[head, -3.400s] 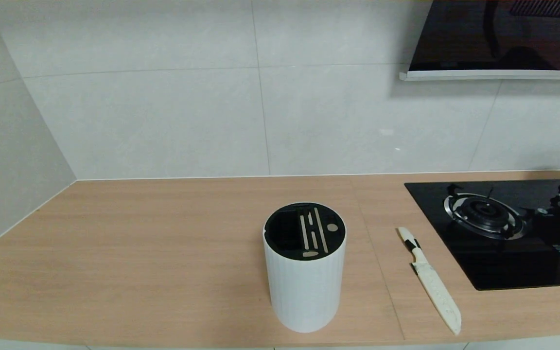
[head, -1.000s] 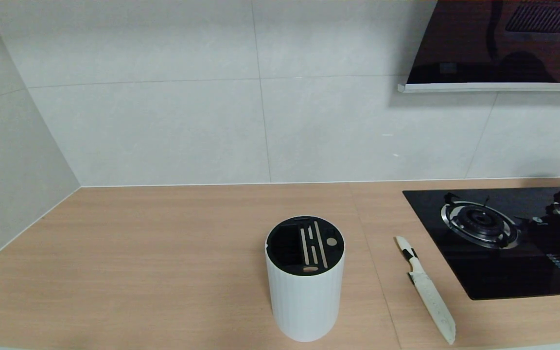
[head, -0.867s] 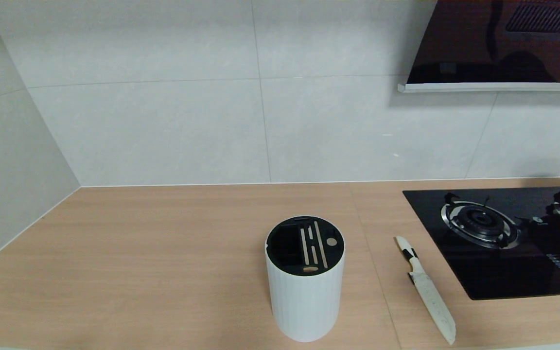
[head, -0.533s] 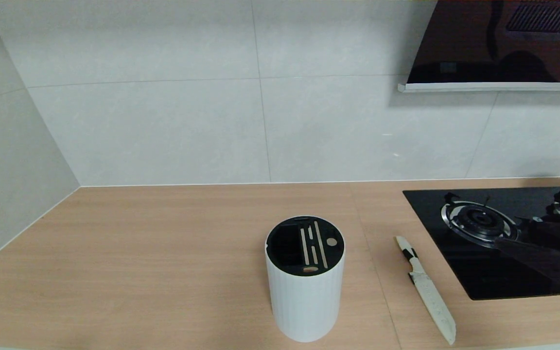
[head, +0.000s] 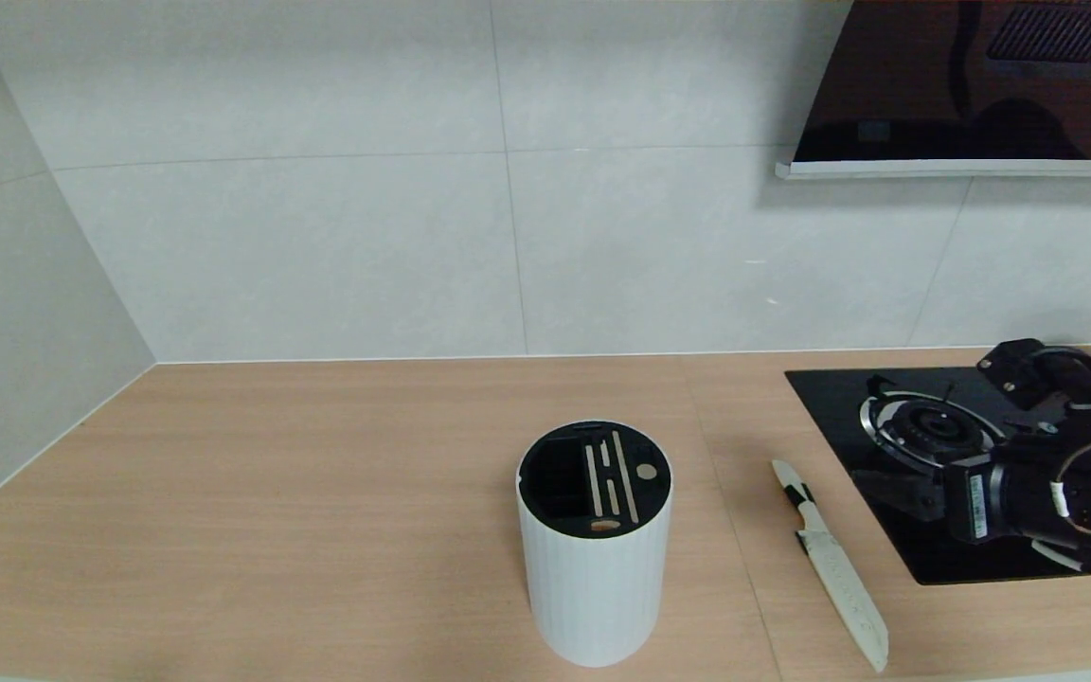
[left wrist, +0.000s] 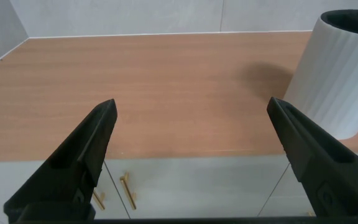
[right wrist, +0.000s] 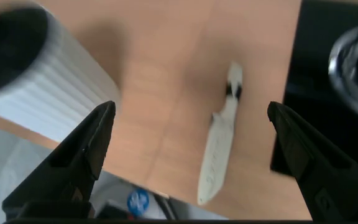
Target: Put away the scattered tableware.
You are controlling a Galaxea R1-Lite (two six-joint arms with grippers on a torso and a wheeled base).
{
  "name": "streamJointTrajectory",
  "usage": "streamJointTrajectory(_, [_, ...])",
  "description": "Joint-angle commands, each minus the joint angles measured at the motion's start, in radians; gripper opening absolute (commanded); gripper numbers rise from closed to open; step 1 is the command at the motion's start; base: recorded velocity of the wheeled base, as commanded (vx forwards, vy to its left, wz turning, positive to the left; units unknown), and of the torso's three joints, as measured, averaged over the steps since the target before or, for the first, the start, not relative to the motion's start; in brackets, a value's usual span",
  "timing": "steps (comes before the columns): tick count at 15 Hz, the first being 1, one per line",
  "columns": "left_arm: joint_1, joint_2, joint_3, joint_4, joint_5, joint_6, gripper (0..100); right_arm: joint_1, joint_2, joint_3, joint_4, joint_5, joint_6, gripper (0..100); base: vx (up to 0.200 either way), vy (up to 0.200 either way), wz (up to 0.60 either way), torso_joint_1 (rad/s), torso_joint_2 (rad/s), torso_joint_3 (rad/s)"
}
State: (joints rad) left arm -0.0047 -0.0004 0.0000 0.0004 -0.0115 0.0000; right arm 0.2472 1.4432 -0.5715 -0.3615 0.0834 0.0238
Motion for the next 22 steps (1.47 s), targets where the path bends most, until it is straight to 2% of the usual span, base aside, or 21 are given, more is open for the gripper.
streamJointTrajectory(1, [-0.001, 0.000, 0.000, 0.000, -0.001, 0.000, 100, 0.003, 0.157, 0.007, -0.040, -0.022, 0.001, 100, 0.000, 0.000, 0.00, 0.000, 0.00, 0.000])
streamJointTrajectory(5, [0.000, 0.000, 0.000, 0.000, 0.001, 0.000, 100, 0.003, 0.372, 0.044, -0.228, -0.073, 0.002, 100, 0.000, 0.000, 0.00, 0.000, 0.00, 0.000])
streamJointTrajectory(9, [0.000, 0.000, 0.000, 0.001, 0.001, 0.000, 100, 0.003, 0.579, 0.056, -0.448, -0.189, 0.008, 100, 0.000, 0.000, 0.00, 0.000, 0.00, 0.000])
streamJointTrajectory(13, [0.000, 0.000, 0.000, 0.001, 0.001, -0.002, 100, 0.004, 0.720, 0.078, -0.649, -0.205, 0.010, 100, 0.000, 0.000, 0.00, 0.000, 0.00, 0.000])
streamJointTrajectory(17, [0.000, 0.000, 0.000, 0.000, 0.001, 0.000, 100, 0.006, 0.798, 0.076, -0.723, -0.211, 0.011, 100, 0.000, 0.000, 0.00, 0.000, 0.00, 0.000])
streamJointTrajectory(22, [0.000, 0.000, 0.000, 0.000, 0.001, 0.000, 100, 0.006, 0.827, 0.071, -0.738, -0.226, 0.011, 100, 0.000, 0.000, 0.00, 0.000, 0.00, 0.000])
